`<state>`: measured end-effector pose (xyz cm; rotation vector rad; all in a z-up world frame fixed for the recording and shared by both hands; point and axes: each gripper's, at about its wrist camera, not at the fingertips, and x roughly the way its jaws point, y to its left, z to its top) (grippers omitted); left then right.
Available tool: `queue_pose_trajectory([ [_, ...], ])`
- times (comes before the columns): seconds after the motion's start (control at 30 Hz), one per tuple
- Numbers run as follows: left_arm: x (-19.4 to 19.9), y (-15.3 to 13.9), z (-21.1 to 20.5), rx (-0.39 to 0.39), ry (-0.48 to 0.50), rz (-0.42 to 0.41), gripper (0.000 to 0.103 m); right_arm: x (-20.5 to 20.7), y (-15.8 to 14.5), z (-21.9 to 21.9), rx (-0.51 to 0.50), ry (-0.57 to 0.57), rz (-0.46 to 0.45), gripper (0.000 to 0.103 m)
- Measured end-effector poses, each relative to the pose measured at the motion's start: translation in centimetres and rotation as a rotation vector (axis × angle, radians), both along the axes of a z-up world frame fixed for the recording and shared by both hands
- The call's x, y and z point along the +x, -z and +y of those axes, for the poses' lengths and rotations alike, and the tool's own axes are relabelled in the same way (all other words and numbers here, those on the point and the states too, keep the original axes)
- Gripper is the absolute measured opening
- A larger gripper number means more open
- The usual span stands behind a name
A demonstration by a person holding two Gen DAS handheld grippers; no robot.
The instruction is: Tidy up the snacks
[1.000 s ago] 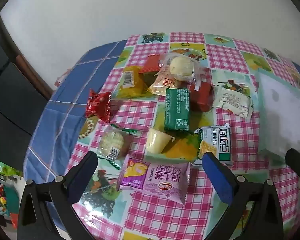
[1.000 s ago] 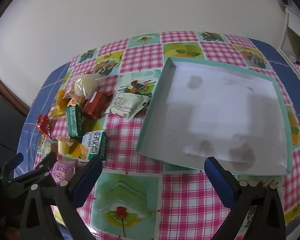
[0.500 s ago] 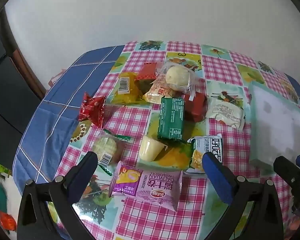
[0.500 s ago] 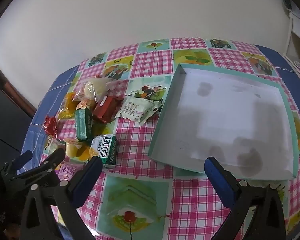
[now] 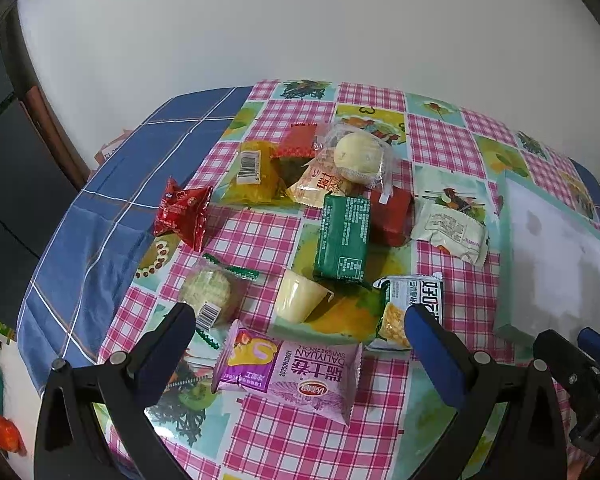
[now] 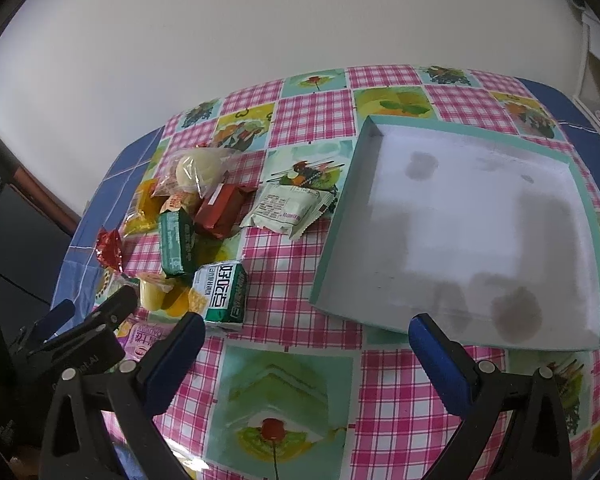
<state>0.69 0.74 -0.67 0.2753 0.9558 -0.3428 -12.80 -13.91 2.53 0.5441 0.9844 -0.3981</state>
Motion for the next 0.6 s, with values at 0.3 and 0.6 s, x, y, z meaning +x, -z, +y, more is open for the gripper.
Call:
queue_pose_trajectory([
  [0.3,0.04,-0.12,-0.05,0.046,0.018,-0.016,0.103,0.14,0.17,-0.10,-0.004,0.002,0.011,0.103],
  [0.6,0.42,-0.35,0.70,0.065,-0.007,-0.020,0.103,0.38,0.32,0.25,-0.023,-0.010,0.030,0.103],
])
